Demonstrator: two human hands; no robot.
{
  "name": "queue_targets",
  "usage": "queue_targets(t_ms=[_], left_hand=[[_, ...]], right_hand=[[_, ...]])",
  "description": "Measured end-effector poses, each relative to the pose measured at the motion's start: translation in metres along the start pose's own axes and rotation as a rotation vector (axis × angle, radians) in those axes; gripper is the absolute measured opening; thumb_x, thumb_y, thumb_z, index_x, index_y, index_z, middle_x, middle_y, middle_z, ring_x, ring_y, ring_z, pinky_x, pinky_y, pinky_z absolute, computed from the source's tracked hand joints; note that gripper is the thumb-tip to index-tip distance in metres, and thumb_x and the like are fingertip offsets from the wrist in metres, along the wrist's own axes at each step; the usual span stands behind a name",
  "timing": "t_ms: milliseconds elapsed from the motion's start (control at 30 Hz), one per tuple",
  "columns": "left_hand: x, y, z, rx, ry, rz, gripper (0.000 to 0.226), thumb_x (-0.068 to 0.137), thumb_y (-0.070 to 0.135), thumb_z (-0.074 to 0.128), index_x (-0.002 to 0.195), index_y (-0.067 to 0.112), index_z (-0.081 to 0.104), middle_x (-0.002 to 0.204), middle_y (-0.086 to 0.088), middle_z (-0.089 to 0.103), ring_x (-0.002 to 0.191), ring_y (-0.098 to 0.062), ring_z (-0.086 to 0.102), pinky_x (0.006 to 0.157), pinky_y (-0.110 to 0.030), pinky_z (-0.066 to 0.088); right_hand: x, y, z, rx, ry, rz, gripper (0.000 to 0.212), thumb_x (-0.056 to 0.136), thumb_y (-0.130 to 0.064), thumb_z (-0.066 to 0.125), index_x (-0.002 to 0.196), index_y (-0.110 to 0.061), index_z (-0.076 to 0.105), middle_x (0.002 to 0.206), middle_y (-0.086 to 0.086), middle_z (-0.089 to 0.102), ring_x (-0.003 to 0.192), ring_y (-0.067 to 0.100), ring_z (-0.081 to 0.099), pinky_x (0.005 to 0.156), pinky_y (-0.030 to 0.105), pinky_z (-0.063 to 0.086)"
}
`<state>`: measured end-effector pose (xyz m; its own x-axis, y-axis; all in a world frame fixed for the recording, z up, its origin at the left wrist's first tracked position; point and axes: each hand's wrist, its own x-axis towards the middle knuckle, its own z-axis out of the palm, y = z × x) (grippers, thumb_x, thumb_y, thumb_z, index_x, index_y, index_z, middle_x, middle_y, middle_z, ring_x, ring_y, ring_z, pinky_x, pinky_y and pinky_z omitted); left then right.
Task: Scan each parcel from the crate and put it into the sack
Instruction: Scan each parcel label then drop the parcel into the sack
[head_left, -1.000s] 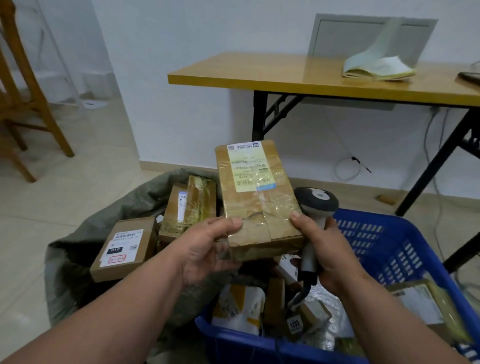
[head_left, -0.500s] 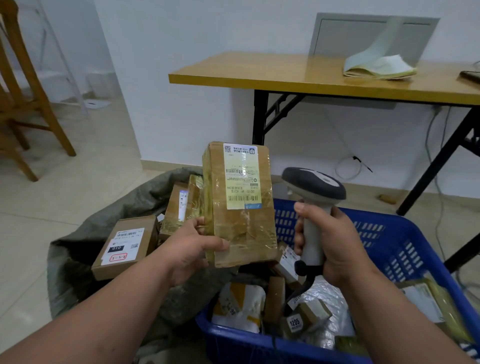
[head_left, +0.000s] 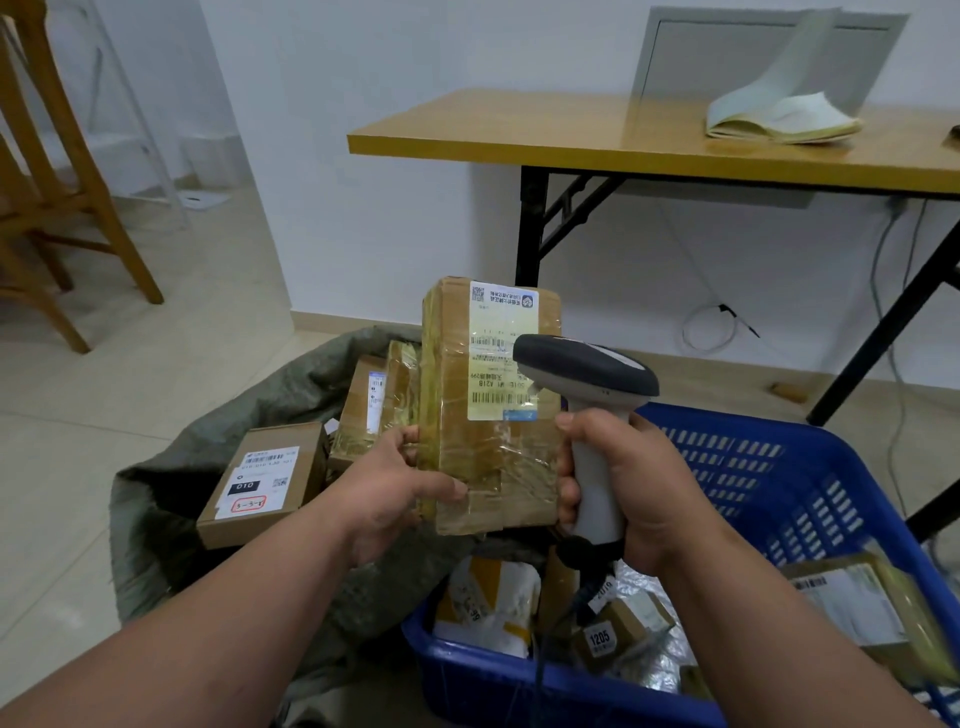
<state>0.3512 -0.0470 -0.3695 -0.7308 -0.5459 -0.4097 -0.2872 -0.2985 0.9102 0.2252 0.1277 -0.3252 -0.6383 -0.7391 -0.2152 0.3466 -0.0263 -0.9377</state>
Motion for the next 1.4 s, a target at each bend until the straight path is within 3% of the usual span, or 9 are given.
queue_targets(t_ms=[433,667,800,867,967,1133,1167,1267,1400], left_hand=[[0.003,-0.002,-0.004,0.002,-0.015,0.002,0.077,0.066,-0.011,0.078,0.128,0.022,0.047,0.114,-0.008,0.071,0.104,-0.027,0.068,0.092,-0.050,0.053],[0.002,-0.004,-0.016,-0.009,0.020,0.007,0.071,0.064,-0.006,0.082,0.123,0.023,0.053,0.108,-0.004,0.074,0.103,-0.027,0.070,0.094,-0.056,0.052],[-0.004,-0.002,-0.037,-0.047,0.100,0.022,0.064,0.066,0.005,0.081,0.122,0.024,0.056,0.100,-0.002,0.076,0.091,-0.024,0.074,0.076,-0.044,0.059],[-0.008,0.001,-0.050,-0.095,0.154,0.008,0.056,0.070,0.011,0.078,0.121,0.022,0.059,0.098,-0.004,0.077,0.096,-0.025,0.071,0.081,-0.045,0.058],[-0.014,0.005,-0.072,-0.181,0.237,-0.018,0.041,0.074,0.022,0.075,0.114,0.018,0.067,0.085,-0.001,0.077,0.093,-0.023,0.069,0.068,-0.038,0.058],[-0.015,0.003,-0.112,-0.233,0.386,-0.078,0.036,0.080,0.032,0.074,0.111,0.017,0.067,0.091,-0.004,0.068,0.094,-0.025,0.064,0.073,-0.053,0.058],[-0.014,0.001,-0.119,-0.231,0.417,-0.084,0.036,0.078,0.033,0.076,0.109,0.017,0.068,0.092,-0.005,0.068,0.093,-0.025,0.064,0.068,-0.054,0.059],[-0.008,-0.005,-0.138,-0.137,0.551,-0.059,0.040,0.072,0.037,0.081,0.105,0.018,0.070,0.094,-0.006,0.072,0.087,-0.026,0.068,0.054,-0.041,0.058],[0.010,-0.016,-0.155,0.227,0.695,0.026,0.045,0.082,0.046,0.070,0.121,0.023,0.067,0.093,0.004,0.070,0.084,-0.019,0.068,0.068,-0.036,0.058]], right_hand=[[0.001,0.000,0.003,-0.001,0.015,-0.015,0.014,0.088,-0.015,0.061,0.091,-0.006,0.051,0.059,0.006,0.053,0.043,0.016,0.048,0.044,0.029,0.043],[0.006,0.003,0.004,-0.097,0.095,-0.081,0.014,0.087,-0.017,0.066,0.093,-0.008,0.057,0.061,0.008,0.055,0.047,0.019,0.052,0.047,0.032,0.045],[0.009,0.007,0.005,-0.197,0.146,-0.094,0.011,0.088,-0.019,0.066,0.094,-0.011,0.061,0.060,0.005,0.060,0.050,0.018,0.057,0.047,0.031,0.048],[0.010,0.010,0.009,-0.233,0.146,-0.079,0.012,0.088,-0.020,0.068,0.096,-0.013,0.061,0.066,0.006,0.064,0.050,0.016,0.060,0.047,0.028,0.050],[0.012,0.015,0.019,-0.280,0.120,-0.047,0.017,0.087,-0.023,0.069,0.100,-0.014,0.062,0.078,0.009,0.067,0.053,0.015,0.063,0.048,0.027,0.051],[0.019,0.028,0.041,-0.355,0.090,-0.003,0.020,0.086,-0.025,0.072,0.101,-0.017,0.062,0.086,0.008,0.071,0.054,0.014,0.066,0.050,0.027,0.053],[0.021,0.031,0.045,-0.373,0.085,0.004,0.021,0.085,-0.026,0.073,0.101,-0.016,0.062,0.085,0.007,0.072,0.054,0.015,0.067,0.050,0.027,0.053],[0.027,0.041,0.056,-0.413,0.080,0.011,0.024,0.083,-0.027,0.075,0.100,-0.015,0.063,0.079,0.004,0.073,0.054,0.017,0.068,0.050,0.029,0.053],[0.037,0.050,0.069,-0.449,0.064,0.012,0.024,0.082,-0.031,0.075,0.099,-0.018,0.064,0.080,0.004,0.073,0.057,0.019,0.069,0.055,0.033,0.054]])
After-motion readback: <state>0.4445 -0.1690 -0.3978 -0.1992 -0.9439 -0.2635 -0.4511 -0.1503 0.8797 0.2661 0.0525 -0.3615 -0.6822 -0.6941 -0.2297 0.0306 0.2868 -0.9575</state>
